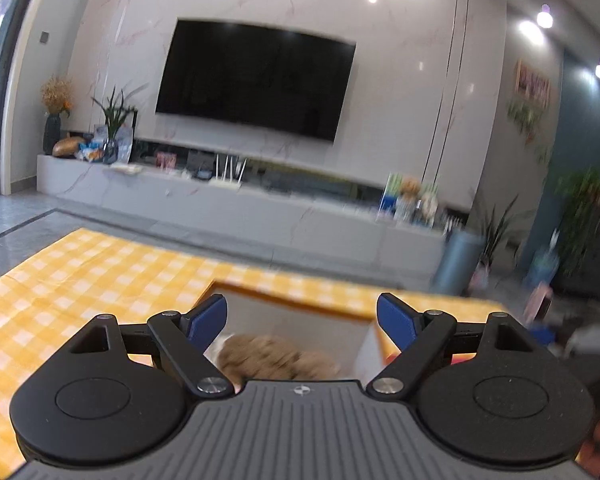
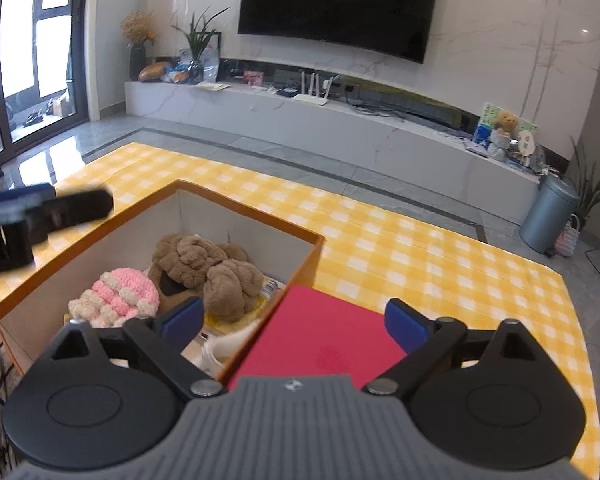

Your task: Organize soft objects

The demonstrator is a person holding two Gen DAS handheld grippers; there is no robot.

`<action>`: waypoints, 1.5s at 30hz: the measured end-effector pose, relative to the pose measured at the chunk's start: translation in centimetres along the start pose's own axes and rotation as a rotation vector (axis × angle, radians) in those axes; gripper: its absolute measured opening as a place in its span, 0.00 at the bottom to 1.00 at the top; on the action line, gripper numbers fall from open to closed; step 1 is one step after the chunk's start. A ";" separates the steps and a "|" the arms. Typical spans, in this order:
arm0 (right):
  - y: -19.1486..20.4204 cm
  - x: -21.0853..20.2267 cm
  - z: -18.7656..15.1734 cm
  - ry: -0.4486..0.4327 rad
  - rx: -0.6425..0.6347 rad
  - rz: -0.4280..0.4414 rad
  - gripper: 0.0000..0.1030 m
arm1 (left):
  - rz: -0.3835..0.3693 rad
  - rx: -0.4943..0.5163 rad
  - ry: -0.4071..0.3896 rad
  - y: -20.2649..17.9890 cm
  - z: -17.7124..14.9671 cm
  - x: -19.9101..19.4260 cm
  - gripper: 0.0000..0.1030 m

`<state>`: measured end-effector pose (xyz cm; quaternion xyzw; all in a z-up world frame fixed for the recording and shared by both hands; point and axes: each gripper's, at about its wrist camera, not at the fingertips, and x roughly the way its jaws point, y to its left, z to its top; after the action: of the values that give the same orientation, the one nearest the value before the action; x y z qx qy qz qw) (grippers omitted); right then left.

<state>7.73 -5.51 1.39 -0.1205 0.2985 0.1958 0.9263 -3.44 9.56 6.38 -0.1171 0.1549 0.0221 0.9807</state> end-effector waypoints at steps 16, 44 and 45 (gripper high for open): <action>-4.2 -3.4 -7.0 -0.107 0.132 -0.083 0.96 | 0.032 0.064 -0.045 -5.7 -2.6 0.3 0.93; -5.2 -3.3 -8.2 -0.147 0.174 -0.057 0.96 | 0.021 0.231 -0.029 -9.0 -5.2 0.3 0.93; -5.3 -3.3 -8.2 -0.150 0.179 -0.056 0.96 | 0.024 0.237 -0.029 -9.2 -5.2 0.3 0.93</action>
<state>3.42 -14.02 -2.52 -0.0308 0.2413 0.1512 0.9581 -3.95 -0.58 3.47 0.0017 0.1438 0.0172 0.9895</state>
